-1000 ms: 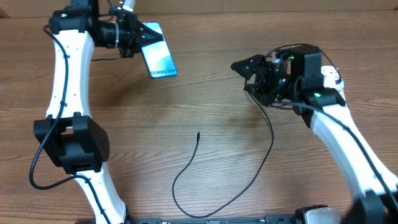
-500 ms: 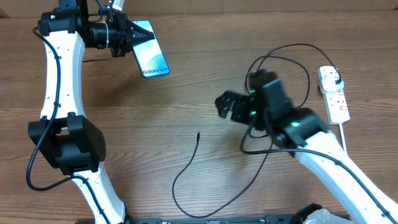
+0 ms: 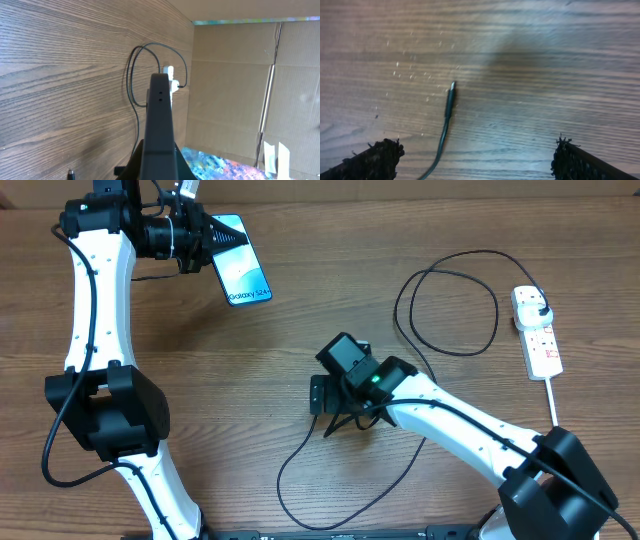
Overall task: Plug charger to phone and switch on socket
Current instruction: 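Move the right gripper down to the cable's connector end, then grasp the cable connector with the right gripper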
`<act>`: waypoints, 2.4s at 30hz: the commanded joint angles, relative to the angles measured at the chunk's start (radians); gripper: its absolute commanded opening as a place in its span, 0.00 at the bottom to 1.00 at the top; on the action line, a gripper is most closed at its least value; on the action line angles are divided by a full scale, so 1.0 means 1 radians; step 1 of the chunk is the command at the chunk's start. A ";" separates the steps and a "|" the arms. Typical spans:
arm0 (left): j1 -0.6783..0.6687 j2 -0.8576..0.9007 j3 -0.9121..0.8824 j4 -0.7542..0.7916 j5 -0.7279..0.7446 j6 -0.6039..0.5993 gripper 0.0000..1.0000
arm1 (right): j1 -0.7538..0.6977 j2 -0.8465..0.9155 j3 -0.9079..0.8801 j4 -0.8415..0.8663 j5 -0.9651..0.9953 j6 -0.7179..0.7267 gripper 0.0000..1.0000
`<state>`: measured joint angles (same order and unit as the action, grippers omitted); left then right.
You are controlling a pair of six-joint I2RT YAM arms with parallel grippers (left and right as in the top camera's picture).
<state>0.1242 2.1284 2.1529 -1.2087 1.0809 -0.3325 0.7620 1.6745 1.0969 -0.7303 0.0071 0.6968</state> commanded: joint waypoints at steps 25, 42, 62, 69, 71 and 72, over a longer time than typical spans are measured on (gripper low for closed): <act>-0.040 -0.003 0.010 0.016 0.034 0.022 0.04 | 0.051 0.118 0.011 0.105 -0.013 0.066 0.92; -0.040 -0.003 0.010 0.016 0.034 0.019 0.04 | 0.082 0.277 0.179 -0.039 -0.001 0.062 0.82; -0.039 -0.003 0.010 0.012 0.009 0.019 0.04 | 0.082 0.335 0.234 -0.089 -0.002 0.093 0.04; -0.038 -0.003 0.010 0.012 0.012 0.019 0.04 | 0.024 0.333 0.267 -0.136 -0.021 0.085 0.04; -0.037 -0.003 0.010 0.013 0.012 0.019 0.04 | -0.013 0.329 0.285 -0.158 -0.061 0.048 0.04; -0.037 -0.003 0.010 0.014 0.013 0.019 0.04 | -0.031 0.328 0.291 -0.165 -0.084 0.032 0.04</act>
<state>0.0853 2.1284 2.1529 -1.1973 1.0653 -0.3325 0.7795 1.9968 1.3449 -0.8875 -0.0265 0.7715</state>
